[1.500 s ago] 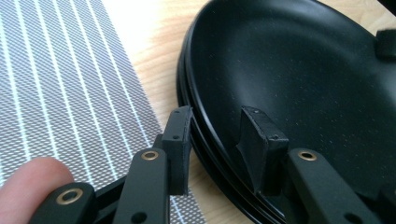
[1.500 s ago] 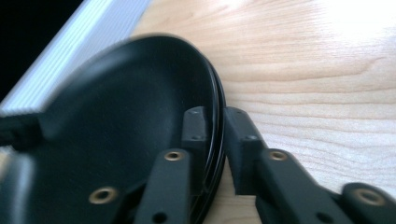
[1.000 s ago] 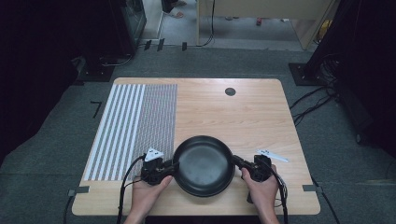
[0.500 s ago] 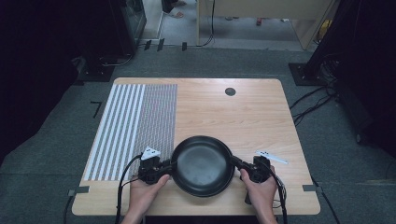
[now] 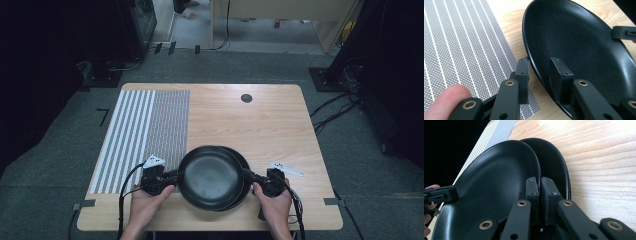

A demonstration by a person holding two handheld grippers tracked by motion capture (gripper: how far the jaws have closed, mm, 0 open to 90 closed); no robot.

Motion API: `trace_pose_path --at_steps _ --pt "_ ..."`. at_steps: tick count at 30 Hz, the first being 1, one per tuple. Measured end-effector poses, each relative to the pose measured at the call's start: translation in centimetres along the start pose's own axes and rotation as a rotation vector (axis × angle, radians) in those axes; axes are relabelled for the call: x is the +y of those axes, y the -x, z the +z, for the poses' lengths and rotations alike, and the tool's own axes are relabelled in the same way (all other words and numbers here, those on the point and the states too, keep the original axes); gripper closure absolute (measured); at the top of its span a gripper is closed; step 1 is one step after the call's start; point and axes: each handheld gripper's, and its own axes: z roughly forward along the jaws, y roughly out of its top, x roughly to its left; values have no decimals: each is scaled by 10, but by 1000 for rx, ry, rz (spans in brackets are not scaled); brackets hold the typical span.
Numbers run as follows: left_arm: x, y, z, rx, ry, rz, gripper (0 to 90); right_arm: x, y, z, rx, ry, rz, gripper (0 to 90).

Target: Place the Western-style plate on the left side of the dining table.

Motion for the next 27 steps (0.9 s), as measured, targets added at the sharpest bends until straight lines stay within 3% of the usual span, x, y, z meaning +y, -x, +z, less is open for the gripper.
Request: trace_pose_path --at_steps 8,13,19,22,27 --pt "-2 3 4 5 -7 17 668 -2 -2 5 -13 -14 10 818" --pt "-2 2 4 -3 -5 4 672 -4 -2 11 -8 -24 40 798" --pt "-4 3 6 -11 5 -33 669 -7 2 15 27 12 168 832" --pt "-6 0 6 -30 19 -40 678 -9 7 15 70 39 212 847" --pt "-8 0 6 -50 33 -80 701 -11 7 12 82 76 253 857"
